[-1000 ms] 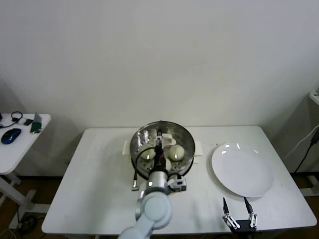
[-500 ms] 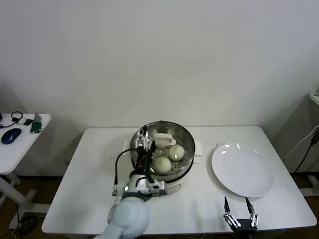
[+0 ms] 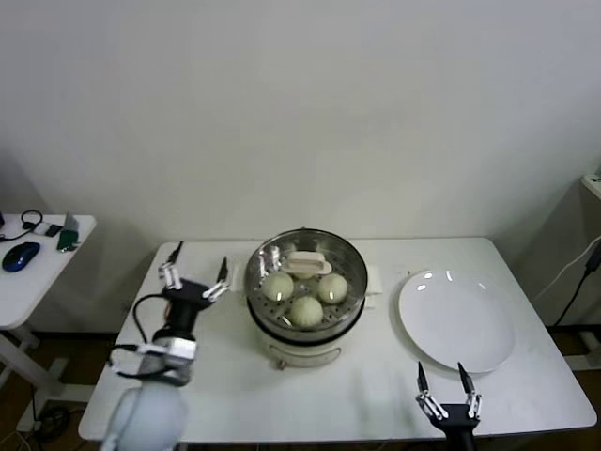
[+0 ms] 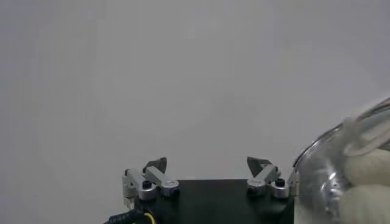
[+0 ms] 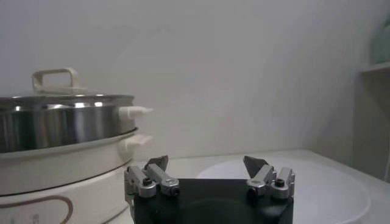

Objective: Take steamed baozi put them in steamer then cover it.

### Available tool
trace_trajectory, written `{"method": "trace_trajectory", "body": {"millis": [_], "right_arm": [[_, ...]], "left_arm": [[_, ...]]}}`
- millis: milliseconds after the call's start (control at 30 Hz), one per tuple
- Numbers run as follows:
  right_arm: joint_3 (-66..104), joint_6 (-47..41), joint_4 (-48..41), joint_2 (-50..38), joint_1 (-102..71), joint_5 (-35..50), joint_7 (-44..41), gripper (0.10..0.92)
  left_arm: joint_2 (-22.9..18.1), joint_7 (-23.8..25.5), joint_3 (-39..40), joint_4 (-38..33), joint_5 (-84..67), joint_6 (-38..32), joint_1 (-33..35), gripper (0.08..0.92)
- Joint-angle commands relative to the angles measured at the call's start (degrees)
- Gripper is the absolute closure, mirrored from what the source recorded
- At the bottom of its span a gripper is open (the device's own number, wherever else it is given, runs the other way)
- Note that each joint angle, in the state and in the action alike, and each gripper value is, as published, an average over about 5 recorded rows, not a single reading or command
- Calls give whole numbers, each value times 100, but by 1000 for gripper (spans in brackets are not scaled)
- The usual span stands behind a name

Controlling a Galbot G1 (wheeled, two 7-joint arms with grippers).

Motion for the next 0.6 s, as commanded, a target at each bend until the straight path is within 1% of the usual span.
{"method": "trace_trajectory", "body": {"millis": [33,167,300,467,600], "right_arm": [[-69,-119,-6,-31,60,-118,60,203],[-90,-136,-3,-41,91,-88,49,203],[-134,-198,7,-84,112,-51,39,203],[-160,-290,24,-124,151,-40,41,203],[-160,-298,30,-151,176,-35,41,203]], "left_arm": [[133,499,-1589,852,-3955,-1689,1133,177],[91,674,-1223,1490,-3789,-2320,1198,177],[53,738,-915,2074,-3603,-2783,1147,177],[-37,807,-699,2558,-3477,-3064,1060,177],[-96,804,-613,2660,-3346,-3106,1043,177]]}}
